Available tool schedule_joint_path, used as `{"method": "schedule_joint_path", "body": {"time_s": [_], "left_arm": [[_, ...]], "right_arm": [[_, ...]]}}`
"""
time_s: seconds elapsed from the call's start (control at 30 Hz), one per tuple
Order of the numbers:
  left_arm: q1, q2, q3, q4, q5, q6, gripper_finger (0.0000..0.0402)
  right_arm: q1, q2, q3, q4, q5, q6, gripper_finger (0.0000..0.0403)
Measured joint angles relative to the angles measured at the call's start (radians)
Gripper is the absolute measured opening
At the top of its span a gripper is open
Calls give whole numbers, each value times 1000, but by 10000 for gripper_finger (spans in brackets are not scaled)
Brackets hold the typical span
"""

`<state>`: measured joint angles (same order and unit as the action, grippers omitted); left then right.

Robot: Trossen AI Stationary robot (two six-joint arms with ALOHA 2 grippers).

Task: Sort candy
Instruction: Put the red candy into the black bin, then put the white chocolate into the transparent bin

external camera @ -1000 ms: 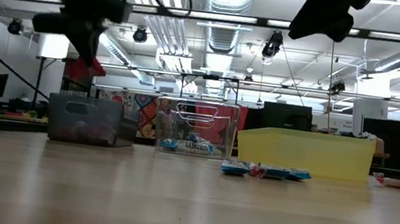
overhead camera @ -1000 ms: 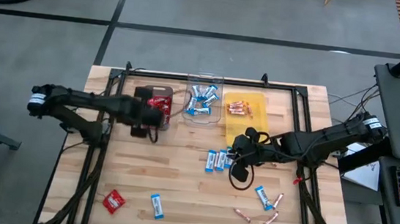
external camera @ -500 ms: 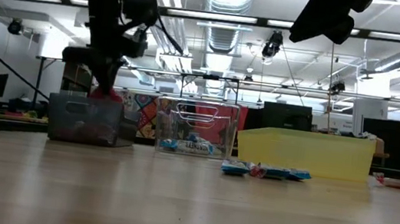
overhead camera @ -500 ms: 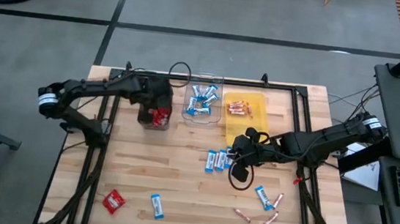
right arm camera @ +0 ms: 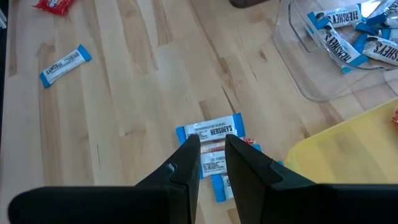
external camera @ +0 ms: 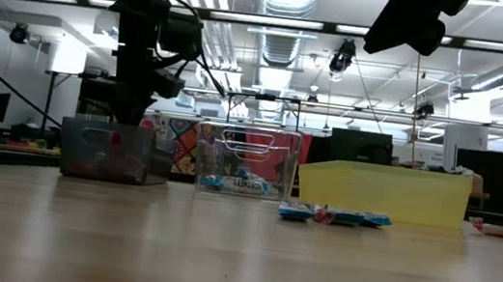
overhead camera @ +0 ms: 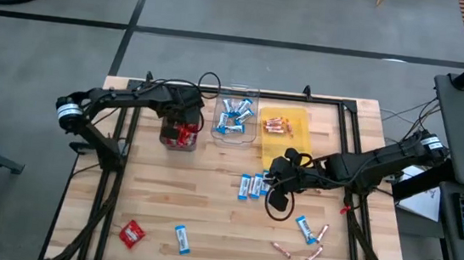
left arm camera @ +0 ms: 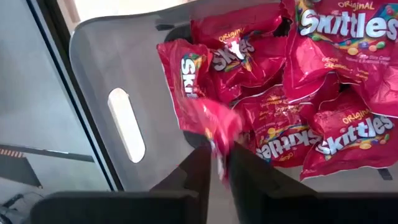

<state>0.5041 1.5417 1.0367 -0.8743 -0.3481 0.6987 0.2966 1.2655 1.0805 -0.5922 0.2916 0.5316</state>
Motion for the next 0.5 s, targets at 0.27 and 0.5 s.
{"method": "schedule_joint_path", "body": {"time_s": [0.27,0.5], "left_arm": [[-2,-38,0,-12,0,-32,93],[-25,-128,15,-35,31,-316,92]], "right_arm": [[0,0,0,0,0,1,70],[-3,0,0,-1,8,111,70]]}}
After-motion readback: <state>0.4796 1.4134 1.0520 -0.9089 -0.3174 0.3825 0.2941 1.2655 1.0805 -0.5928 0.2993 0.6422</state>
